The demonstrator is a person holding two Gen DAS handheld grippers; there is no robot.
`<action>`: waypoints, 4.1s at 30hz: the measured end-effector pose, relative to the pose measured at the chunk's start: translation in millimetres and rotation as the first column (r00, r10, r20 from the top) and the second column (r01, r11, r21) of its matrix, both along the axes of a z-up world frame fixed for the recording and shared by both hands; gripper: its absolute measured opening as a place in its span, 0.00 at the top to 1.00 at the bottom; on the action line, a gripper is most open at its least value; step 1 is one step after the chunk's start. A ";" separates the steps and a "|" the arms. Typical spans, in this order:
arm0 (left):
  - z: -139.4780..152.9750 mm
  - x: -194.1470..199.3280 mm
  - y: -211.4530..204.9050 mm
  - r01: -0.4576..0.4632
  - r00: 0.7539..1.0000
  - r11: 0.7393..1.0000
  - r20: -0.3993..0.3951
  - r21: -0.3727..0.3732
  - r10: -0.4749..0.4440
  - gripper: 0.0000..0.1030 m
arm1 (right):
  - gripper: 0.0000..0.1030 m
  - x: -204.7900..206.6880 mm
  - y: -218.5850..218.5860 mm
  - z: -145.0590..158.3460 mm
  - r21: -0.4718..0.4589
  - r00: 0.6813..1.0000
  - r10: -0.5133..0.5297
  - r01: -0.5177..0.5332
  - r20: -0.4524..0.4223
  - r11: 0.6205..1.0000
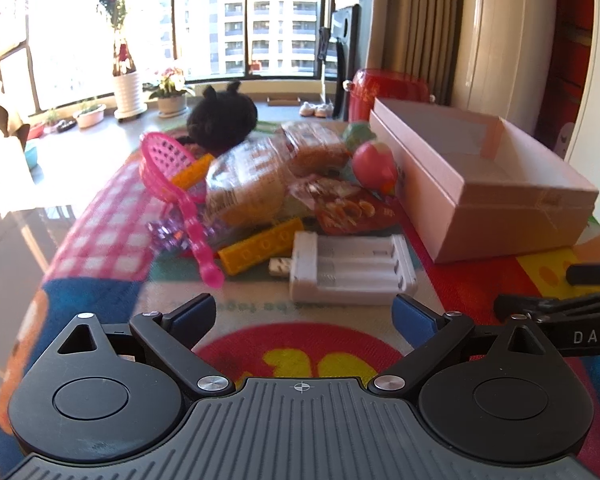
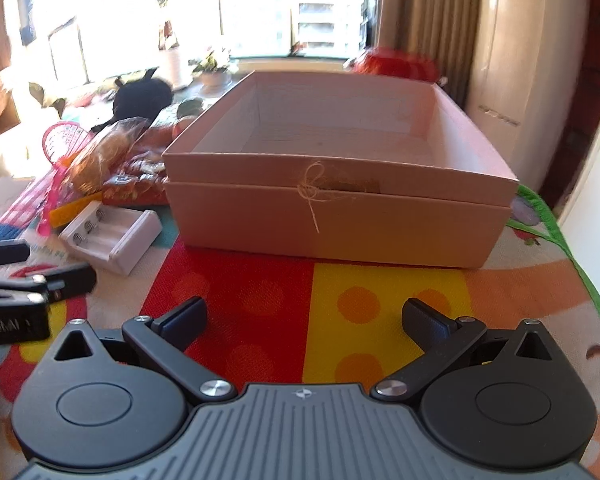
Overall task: Organize objects
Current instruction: 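Reach to the white battery charger and grasp it with the left tool, then lift the charger with the left tool while the right tool grasps the clear bread bag, then carry the charger into the pink box with the left tool while the right tool carries the bread bag there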
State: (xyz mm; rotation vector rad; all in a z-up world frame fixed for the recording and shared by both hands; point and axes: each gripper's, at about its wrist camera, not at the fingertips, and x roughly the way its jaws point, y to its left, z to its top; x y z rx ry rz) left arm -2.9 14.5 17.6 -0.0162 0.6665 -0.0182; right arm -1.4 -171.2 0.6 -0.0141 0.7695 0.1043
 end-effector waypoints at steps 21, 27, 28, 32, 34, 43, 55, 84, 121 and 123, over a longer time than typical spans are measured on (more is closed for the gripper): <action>4.3 40.0 -12.3 0.344 0.938 0.938 -0.062 0.037 -0.342 0.05 | 0.00 -14.0 -26.0 15.6 0.024 1.000 0.029 -0.029 0.001 0.999; 7.5 19.6 -22.8 0.477 0.868 0.875 -0.112 -0.087 -0.484 0.11 | 0.00 -18.3 -64.8 35.9 0.002 0.987 -0.136 0.136 0.086 0.991; 9.3 13.2 -25.9 0.505 0.853 0.860 -0.106 -0.077 -0.510 0.11 | 0.00 -17.4 -68.6 35.5 -0.002 0.985 -0.153 0.153 0.086 0.988; 13.0 3.9 -33.0 0.527 0.850 0.842 -0.059 0.112 -0.524 0.13 | 0.00 -16.2 -72.4 28.1 -0.016 0.985 -0.162 0.163 0.065 0.986; 10.4 14.4 -36.8 0.520 0.853 0.830 -0.065 0.200 -0.518 0.15 | 0.00 -14.7 -68.8 25.1 -0.012 0.987 -0.151 0.152 0.055 0.988; -0.2 44.6 -49.5 0.561 0.827 0.821 -0.105 0.105 -0.552 0.46 | 0.00 -24.1 -52.7 23.1 -0.024 0.992 -0.113 0.114 0.055 0.993; 35.8 -6.7 52.9 0.157 0.988 0.987 0.002 0.043 -0.157 0.48 | 0.00 -3.9 18.2 45.8 -0.025 0.992 0.085 -0.083 0.091 0.996; 44.7 -39.8 80.9 0.123 0.992 0.986 -0.017 -0.111 -0.125 0.48 | 0.65 49.5 92.4 85.6 0.095 0.949 0.313 -0.310 -0.021 0.946; 56.2 12.8 -15.4 0.298 0.953 0.953 0.083 -0.059 -0.292 0.50 | 0.42 51.8 -95.1 120.7 0.327 0.982 -0.039 -0.025 0.186 0.945; 47.3 3.0 -2.1 0.275 0.960 0.961 0.052 -0.007 -0.274 0.50 | 0.19 69.2 -87.8 116.4 0.315 0.980 -0.069 0.008 0.186 0.949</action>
